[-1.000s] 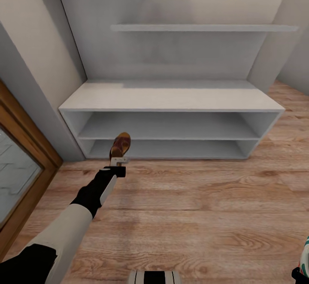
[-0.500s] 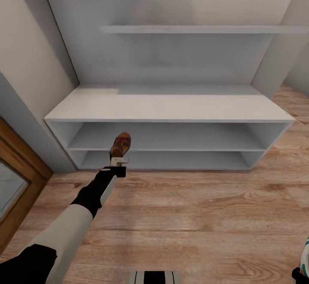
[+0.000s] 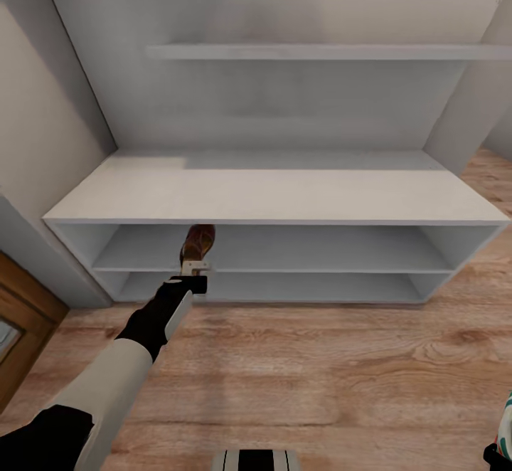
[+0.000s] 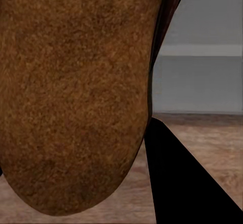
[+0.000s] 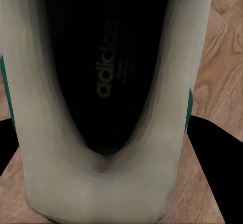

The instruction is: Pick up the two gym shoes and the two sandals from the corridor floor and place them onto the hallstand (shoe rack) in the corridor, making sure they are on the rack and not on the floor. Arrange them so the two gym shoes are next to each other and the two sandals are next to each other.

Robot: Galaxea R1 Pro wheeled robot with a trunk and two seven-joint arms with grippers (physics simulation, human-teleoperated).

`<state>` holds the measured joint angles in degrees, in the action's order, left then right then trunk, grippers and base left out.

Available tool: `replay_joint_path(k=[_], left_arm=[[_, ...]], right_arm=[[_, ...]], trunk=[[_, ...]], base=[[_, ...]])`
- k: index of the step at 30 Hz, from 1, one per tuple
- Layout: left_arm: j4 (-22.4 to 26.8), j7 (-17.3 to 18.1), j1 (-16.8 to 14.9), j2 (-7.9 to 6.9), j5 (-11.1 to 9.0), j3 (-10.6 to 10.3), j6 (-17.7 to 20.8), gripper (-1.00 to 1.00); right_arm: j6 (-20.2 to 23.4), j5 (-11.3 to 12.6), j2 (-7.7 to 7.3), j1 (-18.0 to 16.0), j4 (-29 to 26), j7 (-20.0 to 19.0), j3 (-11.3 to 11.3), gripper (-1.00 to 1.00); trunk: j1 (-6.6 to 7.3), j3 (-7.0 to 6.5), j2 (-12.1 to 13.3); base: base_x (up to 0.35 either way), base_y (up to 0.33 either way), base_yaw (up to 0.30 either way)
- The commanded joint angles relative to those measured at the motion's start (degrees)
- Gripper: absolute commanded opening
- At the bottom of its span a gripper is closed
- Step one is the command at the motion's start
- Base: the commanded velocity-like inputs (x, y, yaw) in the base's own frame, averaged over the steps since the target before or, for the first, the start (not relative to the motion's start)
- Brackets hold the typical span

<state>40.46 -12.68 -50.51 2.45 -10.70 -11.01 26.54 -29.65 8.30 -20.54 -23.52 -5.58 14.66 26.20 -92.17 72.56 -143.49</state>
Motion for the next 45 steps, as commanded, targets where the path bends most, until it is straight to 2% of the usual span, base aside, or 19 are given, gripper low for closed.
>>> replay_joint_path(k=[1, 17, 45], left_arm=[[0.09, -0.42, -0.03, -0.08, -0.38, -0.23, 0.28, -1.0], [0.08, -0.27, 0.06, -0.17, -0.38, -0.19, 0.18, -1.0], [0.13, -0.32, 0.06, -0.17, -0.38, -0.31, 0.17, -1.0]], right_arm=[[-0.24, 0.57, -0.03, -0.02, 0.04, 0.1, -0.45, -1.0], [-0.22, 0.57, -0.03, 0.01, 0.06, 0.1, -0.45, -1.0], [-0.2, 0.52, -0.04, 0.0, 0.11, 0.1, -0.45, -1.0]], trunk=[[-0.02, 0.04, -0.02], [-0.02, 0.04, -0.02], [-0.02, 0.04, -0.02]], base=[[0.298, 0.162, 0.0], [0.187, 0.059, 0.0], [0.114, 0.021, 0.0]])
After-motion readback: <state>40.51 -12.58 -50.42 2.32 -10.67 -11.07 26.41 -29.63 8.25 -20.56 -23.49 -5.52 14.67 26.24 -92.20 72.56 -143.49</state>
